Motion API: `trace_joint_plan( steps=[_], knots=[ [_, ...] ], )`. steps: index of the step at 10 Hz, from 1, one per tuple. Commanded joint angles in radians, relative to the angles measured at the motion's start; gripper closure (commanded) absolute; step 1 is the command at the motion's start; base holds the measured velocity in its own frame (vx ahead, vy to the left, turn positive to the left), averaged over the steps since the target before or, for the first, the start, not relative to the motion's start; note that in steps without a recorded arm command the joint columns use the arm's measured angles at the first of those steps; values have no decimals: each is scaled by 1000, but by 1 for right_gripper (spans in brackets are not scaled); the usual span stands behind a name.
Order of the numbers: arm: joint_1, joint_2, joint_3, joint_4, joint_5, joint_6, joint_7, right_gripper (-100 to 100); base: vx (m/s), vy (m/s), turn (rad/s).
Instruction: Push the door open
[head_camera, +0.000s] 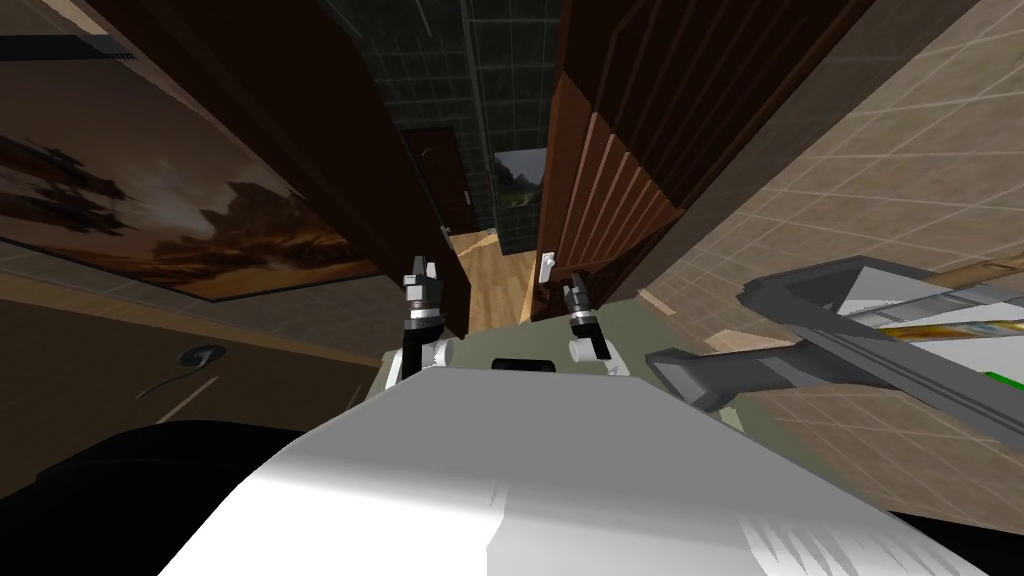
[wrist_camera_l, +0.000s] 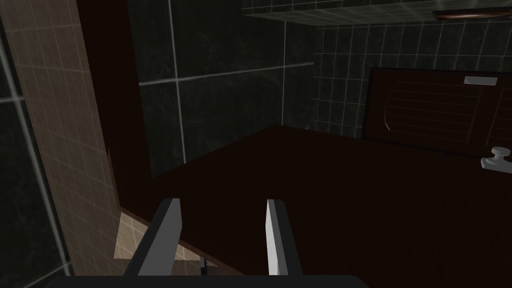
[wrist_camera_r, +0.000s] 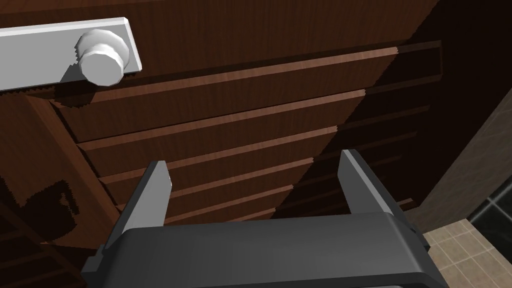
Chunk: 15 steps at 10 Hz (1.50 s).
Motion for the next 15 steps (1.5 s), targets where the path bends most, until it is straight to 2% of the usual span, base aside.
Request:
trace_joint_plan(
  steps=[1, 6, 12, 14, 15],
  knots=[
    [-17, -1, 2, 28, 0, 6, -2, -100, 57, -57, 23],
    [-73, -10, 29, 156, 4, 46, -15, -100, 71, -76, 68],
    [-125, -18, 55, 276, 8, 82, -26, -100, 86, -80, 56],
    [-136, -19, 61, 301, 8, 90, -29, -100, 88, -65, 43],
    [-133, -17, 59, 295, 8, 86, -28, -100, 38, -34, 12]
  ],
)
